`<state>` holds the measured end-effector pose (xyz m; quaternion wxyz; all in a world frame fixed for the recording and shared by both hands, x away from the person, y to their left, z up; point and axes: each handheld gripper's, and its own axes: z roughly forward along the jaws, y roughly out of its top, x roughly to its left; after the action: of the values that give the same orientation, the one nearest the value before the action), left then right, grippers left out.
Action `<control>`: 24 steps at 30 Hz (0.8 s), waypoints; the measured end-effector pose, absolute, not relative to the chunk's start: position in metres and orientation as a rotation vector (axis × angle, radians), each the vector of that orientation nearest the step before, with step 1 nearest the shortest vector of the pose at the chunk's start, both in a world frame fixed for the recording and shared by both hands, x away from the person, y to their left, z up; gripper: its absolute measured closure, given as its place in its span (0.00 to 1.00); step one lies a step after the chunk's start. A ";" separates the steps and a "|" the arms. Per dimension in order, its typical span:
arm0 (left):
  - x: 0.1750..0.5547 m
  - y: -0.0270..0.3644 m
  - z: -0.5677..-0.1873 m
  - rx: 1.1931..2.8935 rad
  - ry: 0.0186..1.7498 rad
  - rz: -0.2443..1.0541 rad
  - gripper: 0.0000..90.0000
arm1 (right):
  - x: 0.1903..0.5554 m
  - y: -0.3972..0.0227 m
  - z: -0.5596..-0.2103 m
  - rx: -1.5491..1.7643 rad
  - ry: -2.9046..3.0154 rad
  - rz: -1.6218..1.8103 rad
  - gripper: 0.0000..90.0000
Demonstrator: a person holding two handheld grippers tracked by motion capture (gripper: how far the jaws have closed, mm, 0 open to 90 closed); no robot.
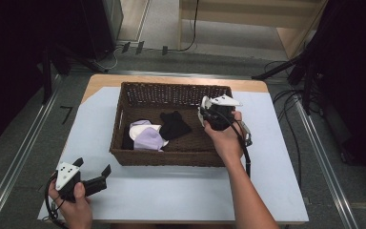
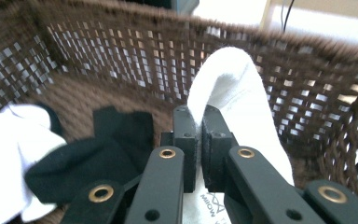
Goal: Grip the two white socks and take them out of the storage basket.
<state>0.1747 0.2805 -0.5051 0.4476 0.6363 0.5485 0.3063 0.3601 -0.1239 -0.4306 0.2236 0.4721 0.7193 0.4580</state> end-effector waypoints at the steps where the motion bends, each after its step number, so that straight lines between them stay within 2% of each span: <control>1: 0.175 0.280 -0.505 1.575 1.358 0.758 0.00 | 0.359 -0.126 -0.429 1.296 1.962 1.290 0.96; 14: 0.175 0.280 -0.505 1.581 1.359 0.760 0.00 | 0.343 -0.140 -0.413 1.157 1.736 1.437 0.96; 24: 0.175 0.280 -0.505 1.588 1.358 0.764 0.00 | 0.333 -0.167 -0.397 1.124 1.610 1.455 0.96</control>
<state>0.1749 0.2799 -0.5049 0.4427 0.6400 0.5474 0.3078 0.3326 -0.1667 -0.3969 0.3417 0.4322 0.6192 0.5595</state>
